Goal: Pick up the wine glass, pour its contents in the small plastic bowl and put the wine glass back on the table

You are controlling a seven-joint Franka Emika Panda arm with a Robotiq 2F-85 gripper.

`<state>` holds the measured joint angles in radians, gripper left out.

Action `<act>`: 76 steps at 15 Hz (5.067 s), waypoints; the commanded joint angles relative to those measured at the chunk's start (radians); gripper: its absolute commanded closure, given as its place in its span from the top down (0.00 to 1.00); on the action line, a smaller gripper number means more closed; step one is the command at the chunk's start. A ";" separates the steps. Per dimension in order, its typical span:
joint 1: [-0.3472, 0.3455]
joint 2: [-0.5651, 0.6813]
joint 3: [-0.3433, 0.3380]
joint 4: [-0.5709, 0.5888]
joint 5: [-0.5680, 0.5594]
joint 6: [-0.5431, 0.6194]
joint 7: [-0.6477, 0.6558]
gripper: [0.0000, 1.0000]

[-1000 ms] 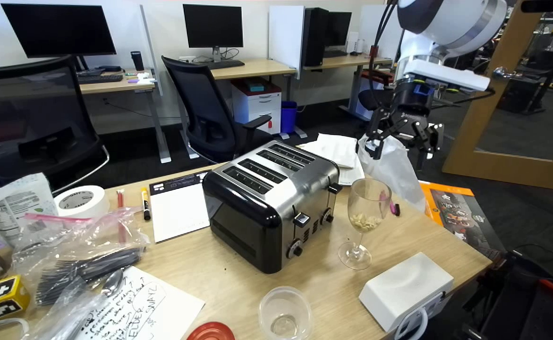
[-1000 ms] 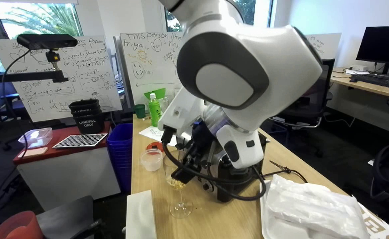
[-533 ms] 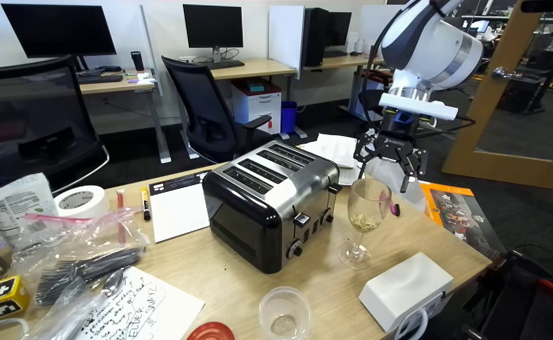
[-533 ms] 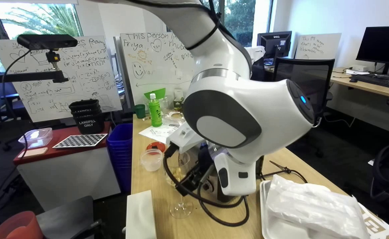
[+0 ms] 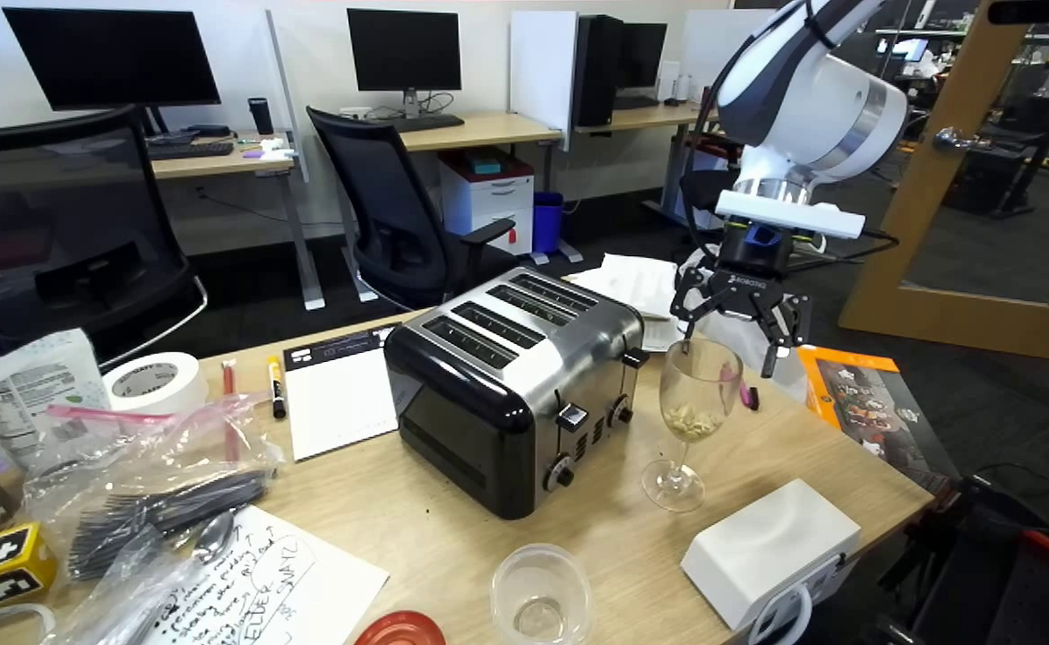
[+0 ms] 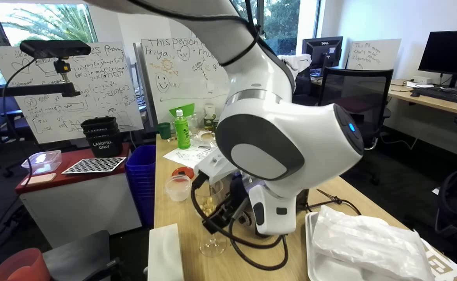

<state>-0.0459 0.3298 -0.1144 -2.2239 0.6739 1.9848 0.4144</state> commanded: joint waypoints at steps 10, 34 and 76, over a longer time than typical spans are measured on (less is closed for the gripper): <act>-0.027 0.231 0.033 0.150 0.051 -0.132 -0.049 1.00; -0.029 0.464 0.039 0.247 0.323 -0.285 -0.017 1.00; 0.023 0.145 -0.066 0.077 0.230 -0.189 0.014 0.04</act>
<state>-0.0549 0.5487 -0.1821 -2.1008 0.9507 1.7324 0.3980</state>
